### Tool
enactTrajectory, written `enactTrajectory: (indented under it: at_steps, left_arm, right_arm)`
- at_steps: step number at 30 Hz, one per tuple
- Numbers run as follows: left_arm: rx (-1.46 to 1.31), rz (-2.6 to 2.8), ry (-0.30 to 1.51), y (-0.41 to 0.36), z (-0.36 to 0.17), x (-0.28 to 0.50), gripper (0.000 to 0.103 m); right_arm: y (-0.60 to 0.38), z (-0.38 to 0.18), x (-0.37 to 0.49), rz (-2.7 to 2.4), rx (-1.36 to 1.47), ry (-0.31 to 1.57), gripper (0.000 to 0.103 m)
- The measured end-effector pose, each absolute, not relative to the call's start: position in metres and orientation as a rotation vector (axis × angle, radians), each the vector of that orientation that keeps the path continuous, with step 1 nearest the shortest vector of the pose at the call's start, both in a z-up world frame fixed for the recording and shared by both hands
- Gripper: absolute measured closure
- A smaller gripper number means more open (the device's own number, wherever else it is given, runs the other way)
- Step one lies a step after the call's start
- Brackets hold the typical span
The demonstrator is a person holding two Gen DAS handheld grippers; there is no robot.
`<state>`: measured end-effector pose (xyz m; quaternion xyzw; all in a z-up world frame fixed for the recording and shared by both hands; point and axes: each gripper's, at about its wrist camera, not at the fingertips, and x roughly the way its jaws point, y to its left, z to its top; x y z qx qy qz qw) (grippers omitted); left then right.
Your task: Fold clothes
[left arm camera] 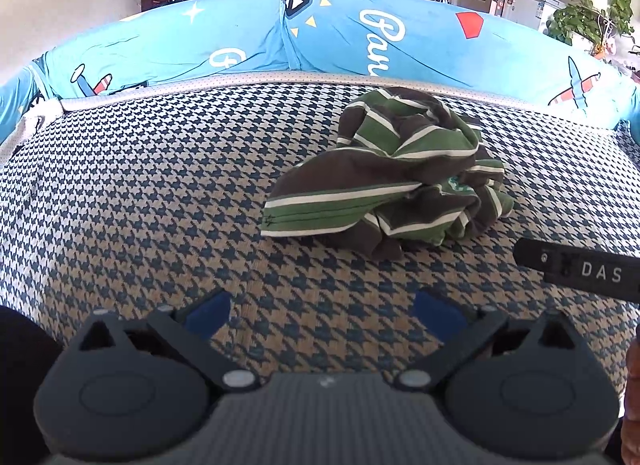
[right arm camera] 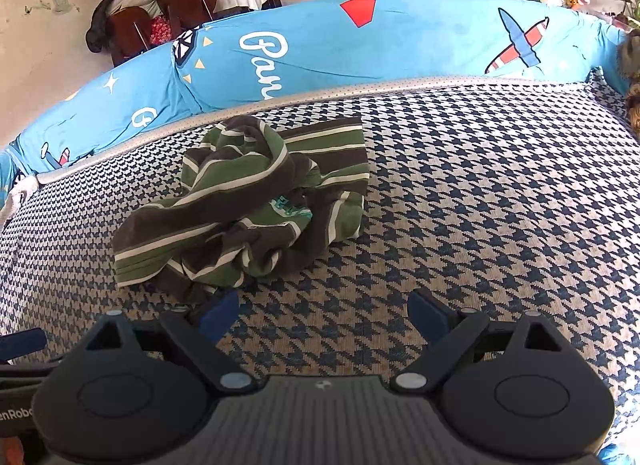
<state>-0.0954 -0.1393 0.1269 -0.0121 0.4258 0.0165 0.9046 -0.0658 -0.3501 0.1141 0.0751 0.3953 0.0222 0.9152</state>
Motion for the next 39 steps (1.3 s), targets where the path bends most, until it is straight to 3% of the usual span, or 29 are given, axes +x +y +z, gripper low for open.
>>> enactTrajectory:
  at_steps: [39]
  left_arm:
    - [-0.018,0.066,0.867,-0.141,0.131,-0.102,0.0]
  right_arm:
    - [-0.338,0.119,-0.068,0.074,0.106,0.811,0.011]
